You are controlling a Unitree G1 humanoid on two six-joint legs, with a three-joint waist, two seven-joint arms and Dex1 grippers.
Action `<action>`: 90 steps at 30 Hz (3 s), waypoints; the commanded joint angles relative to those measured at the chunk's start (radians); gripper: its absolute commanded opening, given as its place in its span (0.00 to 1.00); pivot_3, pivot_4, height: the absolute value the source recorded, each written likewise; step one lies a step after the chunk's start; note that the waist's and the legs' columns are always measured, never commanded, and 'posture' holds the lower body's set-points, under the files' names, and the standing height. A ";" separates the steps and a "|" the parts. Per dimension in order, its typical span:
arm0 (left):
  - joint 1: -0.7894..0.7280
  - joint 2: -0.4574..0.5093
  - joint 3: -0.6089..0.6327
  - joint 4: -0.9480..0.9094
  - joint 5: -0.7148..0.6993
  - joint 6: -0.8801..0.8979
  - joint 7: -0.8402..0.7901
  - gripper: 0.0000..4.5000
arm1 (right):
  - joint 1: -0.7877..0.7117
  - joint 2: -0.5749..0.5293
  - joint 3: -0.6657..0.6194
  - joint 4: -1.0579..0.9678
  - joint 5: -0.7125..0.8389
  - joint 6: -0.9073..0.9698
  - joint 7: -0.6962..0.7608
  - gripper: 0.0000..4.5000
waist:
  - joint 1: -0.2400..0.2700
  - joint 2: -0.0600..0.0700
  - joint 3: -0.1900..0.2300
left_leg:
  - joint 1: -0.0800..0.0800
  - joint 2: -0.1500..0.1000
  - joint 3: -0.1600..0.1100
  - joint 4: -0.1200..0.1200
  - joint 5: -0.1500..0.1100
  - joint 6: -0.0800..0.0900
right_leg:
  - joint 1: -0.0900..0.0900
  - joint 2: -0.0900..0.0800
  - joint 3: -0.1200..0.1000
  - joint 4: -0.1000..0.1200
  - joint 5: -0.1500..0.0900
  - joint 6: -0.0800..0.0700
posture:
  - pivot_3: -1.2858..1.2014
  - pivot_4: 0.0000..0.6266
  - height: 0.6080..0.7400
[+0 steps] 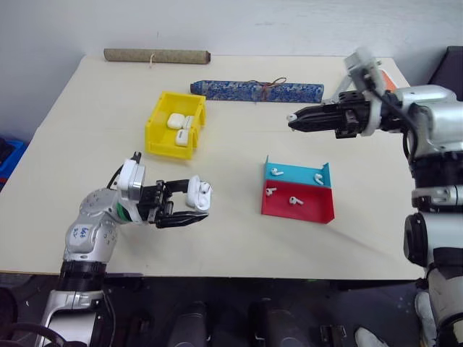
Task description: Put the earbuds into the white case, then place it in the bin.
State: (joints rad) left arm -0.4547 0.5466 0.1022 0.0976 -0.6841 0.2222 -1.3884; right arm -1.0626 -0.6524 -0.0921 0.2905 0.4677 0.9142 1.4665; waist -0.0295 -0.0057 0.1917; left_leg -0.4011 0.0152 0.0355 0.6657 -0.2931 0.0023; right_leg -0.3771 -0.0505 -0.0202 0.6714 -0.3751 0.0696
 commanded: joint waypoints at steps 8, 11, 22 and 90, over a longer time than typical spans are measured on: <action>-0.111 -0.181 -0.050 -0.064 -0.016 0.054 0.131 0.63 | 0.262 0.313 -0.188 -0.593 0.445 0.347 -0.484 0.10 | 0.002 0.000 0.000 | -0.001 0.000 0.000 0.001 0.000 0.000 | -0.001 0.000 0.000 0.001 0.000 0.000 | 0.52 0.24 1.00; -0.114 -0.200 -0.064 -0.083 -0.011 0.060 0.152 0.63 | 0.312 0.349 -0.172 -0.634 0.483 0.335 -0.554 0.10 | 0.002 0.000 0.000 | -0.001 0.000 0.000 0.001 0.000 0.000 | -0.001 0.000 0.000 0.001 0.000 0.000 | 0.52 0.24 1.00; -0.112 -0.212 -0.075 -0.091 -0.006 0.049 0.169 0.63 | 0.392 0.312 -0.095 -0.638 0.527 0.259 -0.608 0.10 | 0.001 0.000 0.000 | -0.001 0.000 0.000 0.000 0.000 0.000 | -0.001 0.001 0.001 0.001 0.000 0.000 | 0.52 0.24 1.00; -0.168 -0.110 -0.253 -0.083 0.365 -0.053 0.245 0.63 | 0.521 -0.180 0.151 -0.719 0.186 -0.053 -0.592 0.01 | 0.015 -0.001 0.000 | -0.002 0.000 0.000 -0.001 0.000 0.002 | 0.001 0.001 0.002 -0.010 0.001 0.001 | 0.52 0.24 1.00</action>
State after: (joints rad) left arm -0.6148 0.4328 -0.1977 0.0723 -0.2755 0.1773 -1.1387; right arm -0.5696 -0.7969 0.1029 -0.4471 0.6779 0.8722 0.8541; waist -0.0145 -0.0069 0.1917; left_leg -0.4031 0.0146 0.0359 0.6644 -0.2929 0.0051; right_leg -0.3761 -0.0498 -0.0182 0.6609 -0.3743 0.0709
